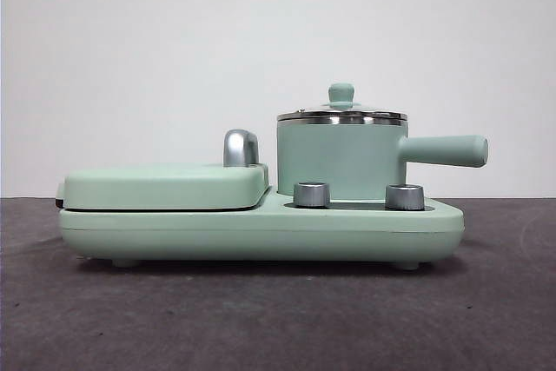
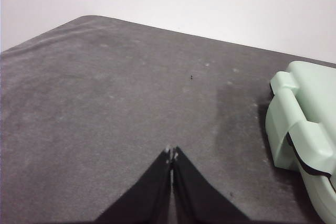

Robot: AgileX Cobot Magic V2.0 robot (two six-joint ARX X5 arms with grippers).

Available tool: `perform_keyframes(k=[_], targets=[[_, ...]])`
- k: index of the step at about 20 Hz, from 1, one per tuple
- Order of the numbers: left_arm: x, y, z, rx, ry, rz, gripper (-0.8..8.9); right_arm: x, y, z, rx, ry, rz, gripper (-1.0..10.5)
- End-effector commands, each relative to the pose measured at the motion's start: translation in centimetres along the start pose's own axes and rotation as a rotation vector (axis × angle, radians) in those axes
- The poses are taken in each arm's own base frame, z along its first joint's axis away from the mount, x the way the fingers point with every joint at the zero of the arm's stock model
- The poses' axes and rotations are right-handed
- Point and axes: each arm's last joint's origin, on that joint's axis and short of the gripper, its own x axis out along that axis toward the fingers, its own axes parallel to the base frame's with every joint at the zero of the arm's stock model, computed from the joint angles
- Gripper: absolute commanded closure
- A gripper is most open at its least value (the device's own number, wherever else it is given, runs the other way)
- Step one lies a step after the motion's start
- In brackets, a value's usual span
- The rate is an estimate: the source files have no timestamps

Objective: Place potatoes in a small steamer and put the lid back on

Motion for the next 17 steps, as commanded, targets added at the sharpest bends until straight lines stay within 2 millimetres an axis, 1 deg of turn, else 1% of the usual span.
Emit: perform_keyframes(k=[1, 6, 17], targets=[[0.17, -0.01, -0.69, 0.013, 0.028, -0.02, 8.07, -0.22, 0.19, 0.32, -0.018, -0.018, 0.006, 9.3], [0.11, -0.48, -0.9, 0.027, 0.07, -0.191, 8.08, -0.22, 0.19, 0.32, -0.018, -0.018, 0.006, 9.3], [0.11, -0.49, -0.91, 0.131, 0.061, -0.196, 8.08, -0.22, 0.19, 0.32, -0.018, -0.018, 0.006, 9.3]])
